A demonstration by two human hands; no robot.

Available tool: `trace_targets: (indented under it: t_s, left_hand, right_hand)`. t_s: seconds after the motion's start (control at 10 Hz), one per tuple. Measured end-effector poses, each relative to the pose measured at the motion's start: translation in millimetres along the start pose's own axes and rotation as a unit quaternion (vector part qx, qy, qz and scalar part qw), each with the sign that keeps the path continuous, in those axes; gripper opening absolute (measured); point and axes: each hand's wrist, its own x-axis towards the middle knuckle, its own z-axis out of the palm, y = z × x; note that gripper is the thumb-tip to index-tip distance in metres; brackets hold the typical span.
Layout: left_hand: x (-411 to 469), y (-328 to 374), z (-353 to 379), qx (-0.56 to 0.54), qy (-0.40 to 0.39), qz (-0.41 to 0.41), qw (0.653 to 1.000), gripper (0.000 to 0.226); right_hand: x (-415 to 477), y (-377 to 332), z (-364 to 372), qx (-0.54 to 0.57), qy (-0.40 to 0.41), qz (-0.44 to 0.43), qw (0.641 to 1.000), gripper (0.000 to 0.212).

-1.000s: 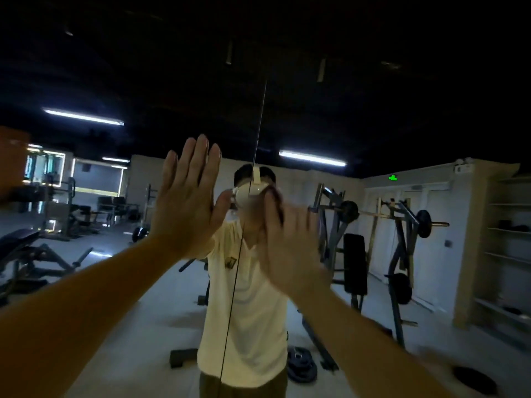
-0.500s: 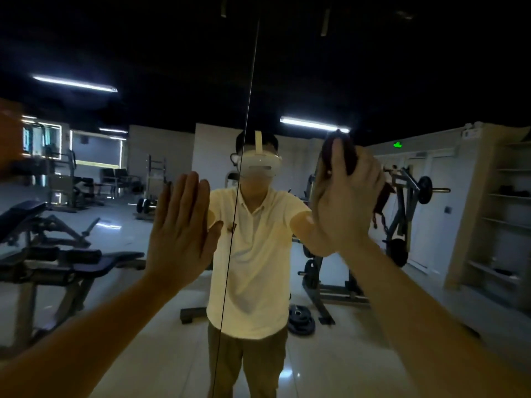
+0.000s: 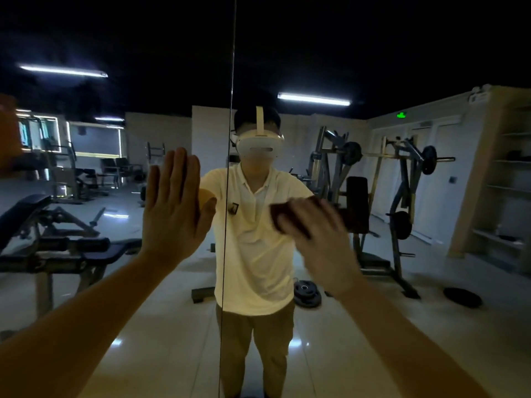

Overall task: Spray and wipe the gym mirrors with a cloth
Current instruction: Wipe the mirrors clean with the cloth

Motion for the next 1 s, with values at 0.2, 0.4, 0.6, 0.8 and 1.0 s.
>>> trace_targets:
  t_s: [0.2, 0.4, 0.6, 0.8, 1.0]
  left_hand:
    - [-0.5, 1.2, 5.5, 0.011, 0.017, -0.004, 1.000, 0.083]
    - [-1.1, 2.3, 7.2, 0.000, 0.014, -0.014, 1.000, 0.087]
    - [0.3, 3.0, 2.7, 0.002, -0.001, -0.017, 1.000, 0.087]
    - [-1.7, 9.5, -6.6, 0.009, -0.024, -0.036, 0.999, 0.081]
    - [-68.6, 40.7, -24.0, -0.037, -0.077, -0.052, 0.995, 0.088]
  right_hand:
    - [-5.1, 50.8, -22.6, 0.095, 0.091, 0.443, 0.887, 0.050]
    - [42.4, -70.4, -0.2, 0.134, 0.080, 0.481, 0.863, 0.047]
    - [33.8, -131.3, 22.0, 0.152, 0.039, 0.257, 0.954, 0.057]
    - [-33.6, -25.5, -18.5, 0.126, -0.072, 0.280, 0.949, 0.038]
    - [-81.3, 8.3, -16.4, 0.076, -0.006, 0.554, 0.829, 0.057]
